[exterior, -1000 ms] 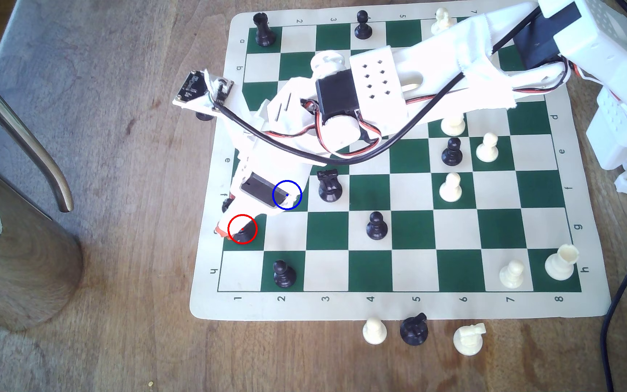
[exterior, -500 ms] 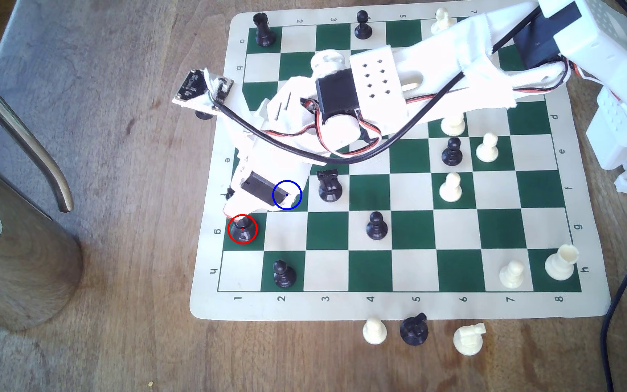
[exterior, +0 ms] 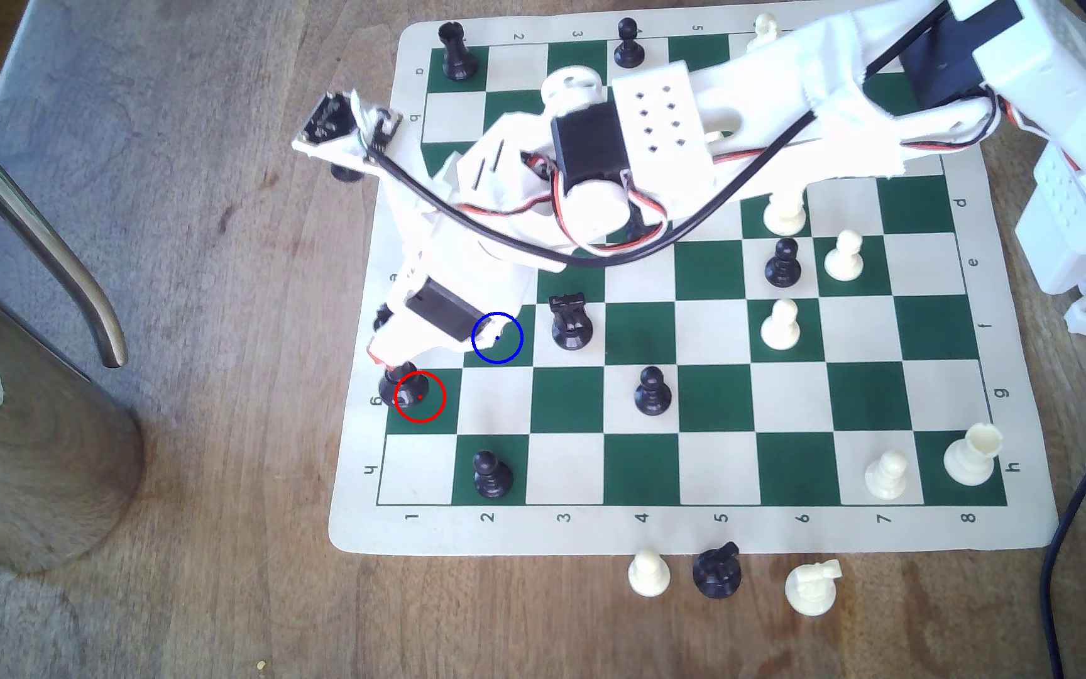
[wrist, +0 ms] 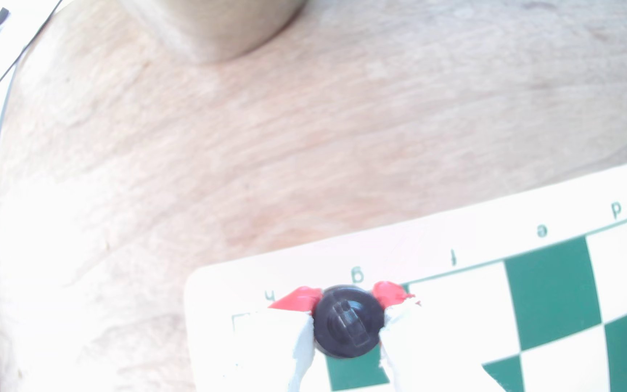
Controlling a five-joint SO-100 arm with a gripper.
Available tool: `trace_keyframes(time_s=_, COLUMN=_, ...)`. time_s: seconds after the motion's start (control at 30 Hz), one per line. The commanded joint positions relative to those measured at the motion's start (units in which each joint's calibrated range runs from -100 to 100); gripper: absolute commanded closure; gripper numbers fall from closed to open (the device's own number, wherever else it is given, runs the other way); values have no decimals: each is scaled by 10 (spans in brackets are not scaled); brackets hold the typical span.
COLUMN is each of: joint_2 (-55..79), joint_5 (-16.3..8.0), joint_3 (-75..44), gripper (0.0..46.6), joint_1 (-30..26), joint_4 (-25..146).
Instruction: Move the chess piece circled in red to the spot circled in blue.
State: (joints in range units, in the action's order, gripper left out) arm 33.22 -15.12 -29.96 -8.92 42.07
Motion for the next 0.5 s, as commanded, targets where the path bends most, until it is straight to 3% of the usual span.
trace_keyframes(time_s=0.0, joint_2=-116, joint_5=-1, joint_3=-10, gripper=464, joint_1=-5, joint_4=1)
trace_keyframes(time_s=0.47, joint_2=-213, joint_5=11, joint_3=174, gripper=464, joint_1=35, joint_4=-25)
